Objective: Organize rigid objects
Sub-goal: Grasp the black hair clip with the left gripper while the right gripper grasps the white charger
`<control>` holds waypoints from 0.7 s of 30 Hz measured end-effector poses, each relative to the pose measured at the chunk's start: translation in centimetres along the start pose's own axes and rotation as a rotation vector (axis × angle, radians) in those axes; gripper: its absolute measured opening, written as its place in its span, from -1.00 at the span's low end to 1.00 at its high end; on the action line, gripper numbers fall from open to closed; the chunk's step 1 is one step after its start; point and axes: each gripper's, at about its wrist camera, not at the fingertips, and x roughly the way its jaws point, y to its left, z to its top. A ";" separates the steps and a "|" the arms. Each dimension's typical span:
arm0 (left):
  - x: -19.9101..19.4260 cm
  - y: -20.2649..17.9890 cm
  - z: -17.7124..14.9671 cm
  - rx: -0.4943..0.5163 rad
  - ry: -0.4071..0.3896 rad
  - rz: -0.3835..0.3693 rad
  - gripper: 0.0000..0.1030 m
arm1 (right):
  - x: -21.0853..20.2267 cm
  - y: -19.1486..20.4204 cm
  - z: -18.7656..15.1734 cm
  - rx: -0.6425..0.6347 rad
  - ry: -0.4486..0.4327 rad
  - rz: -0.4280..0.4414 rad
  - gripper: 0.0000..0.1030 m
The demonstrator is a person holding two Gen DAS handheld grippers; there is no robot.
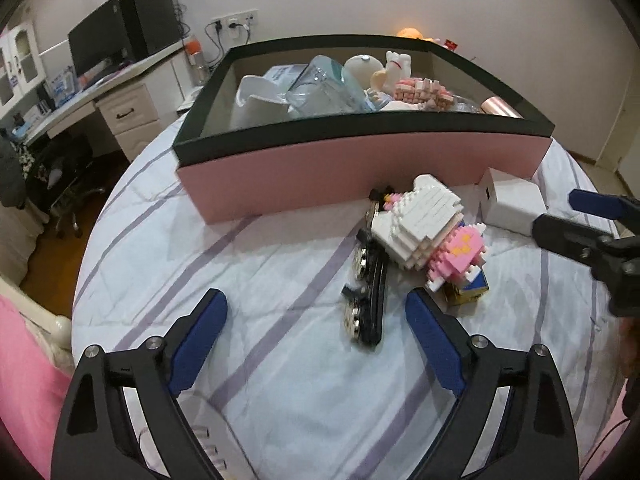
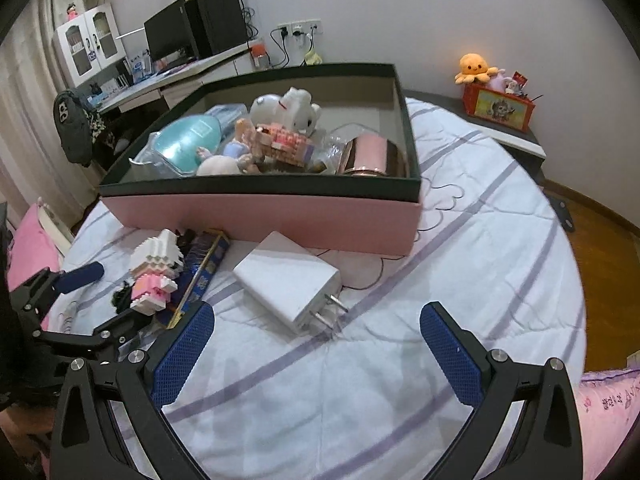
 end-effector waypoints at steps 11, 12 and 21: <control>0.7 -1.1 1.8 0.047 0.004 -0.079 -0.40 | 2.2 1.0 0.6 -0.050 0.023 0.008 0.40; 0.6 -0.9 1.9 0.034 0.006 -0.095 -0.53 | 2.2 1.0 0.7 -0.051 0.021 0.017 0.25; -0.6 1.3 0.7 -0.074 0.003 -0.153 -0.64 | 1.1 0.5 0.0 -0.031 0.010 0.069 -0.08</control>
